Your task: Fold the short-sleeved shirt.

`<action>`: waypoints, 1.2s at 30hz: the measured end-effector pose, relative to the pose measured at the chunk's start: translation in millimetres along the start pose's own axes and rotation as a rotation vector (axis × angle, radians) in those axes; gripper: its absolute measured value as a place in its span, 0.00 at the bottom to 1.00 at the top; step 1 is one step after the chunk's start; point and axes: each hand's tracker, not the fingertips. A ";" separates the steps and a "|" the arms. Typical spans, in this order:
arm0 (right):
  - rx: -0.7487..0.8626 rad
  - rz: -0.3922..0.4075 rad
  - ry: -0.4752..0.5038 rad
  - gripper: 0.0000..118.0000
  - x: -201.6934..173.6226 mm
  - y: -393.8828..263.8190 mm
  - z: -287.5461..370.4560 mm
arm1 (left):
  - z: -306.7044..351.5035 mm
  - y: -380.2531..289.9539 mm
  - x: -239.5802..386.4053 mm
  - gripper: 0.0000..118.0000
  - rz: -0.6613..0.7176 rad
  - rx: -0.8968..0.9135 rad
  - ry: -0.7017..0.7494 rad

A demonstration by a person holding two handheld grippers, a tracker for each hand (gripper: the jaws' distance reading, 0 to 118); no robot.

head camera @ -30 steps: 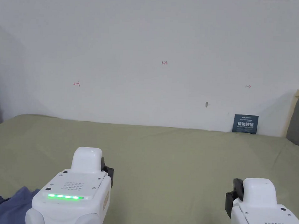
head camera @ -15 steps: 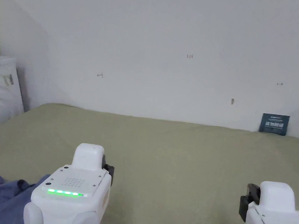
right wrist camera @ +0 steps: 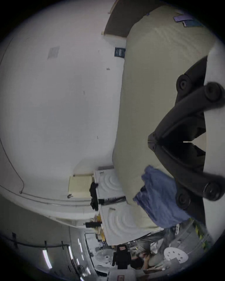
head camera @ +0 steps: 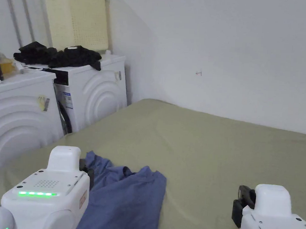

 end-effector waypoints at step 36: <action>-0.260 0.004 0.073 0.01 -7.5 -78.8 -104.2 | -291.7 -112.8 78.6 0.97 -0.031 -0.622 -0.245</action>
